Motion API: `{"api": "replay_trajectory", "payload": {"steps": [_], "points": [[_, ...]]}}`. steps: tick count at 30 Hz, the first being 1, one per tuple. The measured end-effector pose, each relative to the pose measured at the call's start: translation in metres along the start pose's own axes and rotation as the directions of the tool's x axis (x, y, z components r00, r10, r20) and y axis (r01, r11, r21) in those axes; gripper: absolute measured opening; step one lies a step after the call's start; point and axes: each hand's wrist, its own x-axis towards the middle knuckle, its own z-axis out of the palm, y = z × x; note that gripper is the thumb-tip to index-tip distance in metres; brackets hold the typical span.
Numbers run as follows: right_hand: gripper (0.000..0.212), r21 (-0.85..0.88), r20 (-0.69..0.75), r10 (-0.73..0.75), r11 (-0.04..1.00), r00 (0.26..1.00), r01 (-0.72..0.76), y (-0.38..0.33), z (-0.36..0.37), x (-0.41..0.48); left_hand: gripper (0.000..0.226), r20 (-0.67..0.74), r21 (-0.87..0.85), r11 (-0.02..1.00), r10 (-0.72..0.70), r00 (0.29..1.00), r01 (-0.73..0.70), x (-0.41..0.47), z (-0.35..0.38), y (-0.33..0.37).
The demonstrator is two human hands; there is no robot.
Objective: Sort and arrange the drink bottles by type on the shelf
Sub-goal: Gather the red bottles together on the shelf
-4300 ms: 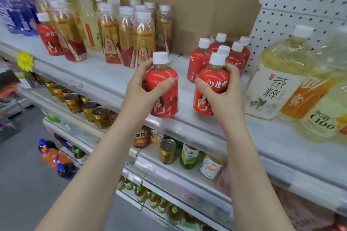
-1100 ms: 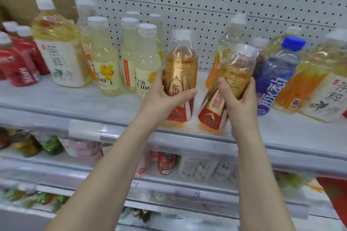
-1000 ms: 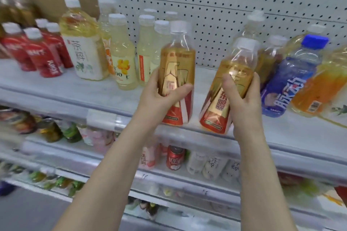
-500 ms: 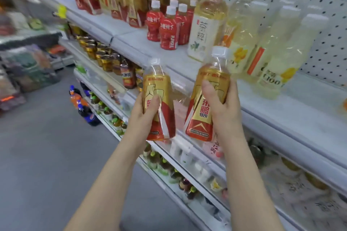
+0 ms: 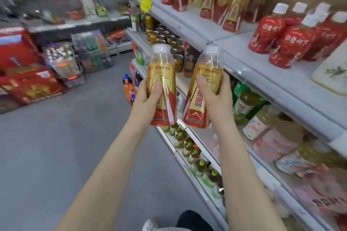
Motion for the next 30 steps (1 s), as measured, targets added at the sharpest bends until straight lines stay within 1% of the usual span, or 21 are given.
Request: {"api": "replay_trajectory", "payload": {"steps": [2, 5, 6, 7, 9, 10, 12, 15, 16, 20, 24, 26, 30], "points": [[0.059, -0.005, 0.013, -0.006, 1.000, 1.000, 0.006, -0.003, 0.025, 0.017, 0.040, -0.025, -0.009, 1.000, 0.015, 1.000, -0.015, 0.023, -0.018, 0.005], [0.075, -0.006, 0.026, -0.019, 1.000, 0.999, 0.019, -0.007, 0.053, 0.048, 0.044, -0.038, -0.041, 0.999, 0.021, 0.999, -0.022, 0.061, -0.036, 0.013], [0.077, -0.001, 0.021, -0.020, 1.000, 1.000, 0.020, -0.009, 0.061, 0.060, 0.045, -0.033, -0.053, 0.998, 0.025, 0.999, -0.027, 0.075, -0.039, 0.015], [0.075, 0.003, 0.014, -0.023, 1.000, 1.000, 0.023, -0.010, 0.068, 0.073, 0.044, -0.025, -0.062, 0.998, 0.031, 0.999, -0.033, 0.089, -0.042, 0.017], [0.061, 0.022, -0.002, -0.040, 0.999, 0.999, 0.040, -0.013, 0.079, 0.099, 0.044, -0.001, -0.067, 0.997, 0.043, 0.999, -0.043, 0.120, -0.044, 0.020], [0.057, 0.042, -0.011, -0.045, 0.998, 0.999, 0.045, -0.015, 0.084, 0.114, 0.046, 0.012, -0.062, 0.997, 0.053, 0.999, -0.052, 0.136, -0.044, 0.022], [0.062, 0.072, -0.034, -0.054, 0.996, 0.998, 0.057, -0.019, 0.093, 0.144, 0.046, 0.043, -0.053, 0.996, 0.077, 0.996, -0.074, 0.170, -0.041, 0.028], [0.059, 0.072, -0.094, -0.104, 0.991, 0.990, 0.111, -0.033, 0.102, 0.194, 0.031, 0.098, -0.060, 0.992, 0.116, 0.988, -0.111, 0.224, -0.030, 0.040], [0.058, 0.071, -0.119, -0.119, 0.989, 0.986, 0.128, -0.037, 0.103, 0.210, 0.032, 0.119, -0.065, 0.991, 0.125, 0.985, -0.118, 0.241, -0.026, 0.044], [0.052, 0.049, -0.222, -0.168, 0.982, 0.961, 0.183, -0.055, 0.102, 0.267, 0.057, 0.174, -0.101, 0.983, 0.171, 0.970, -0.155, 0.301, -0.007, 0.063], [0.050, -0.029, -0.326, -0.201, 0.979, 0.924, 0.203, -0.064, 0.096, 0.305, 0.060, 0.236, -0.145, 0.975, 0.198, 0.951, -0.167, 0.346, 0.005, 0.070], [0.053, -0.064, -0.381, -0.218, 0.976, 0.899, 0.209, -0.064, 0.093, 0.320, 0.059, 0.269, -0.160, 0.972, 0.212, 0.939, -0.173, 0.367, 0.011, 0.071], [0.068, -0.137, -0.484, -0.251, 0.968, 0.838, 0.211, -0.060, 0.096, 0.344, 0.052, 0.354, -0.172, 0.969, 0.228, 0.907, -0.177, 0.404, 0.020, 0.071]]}}
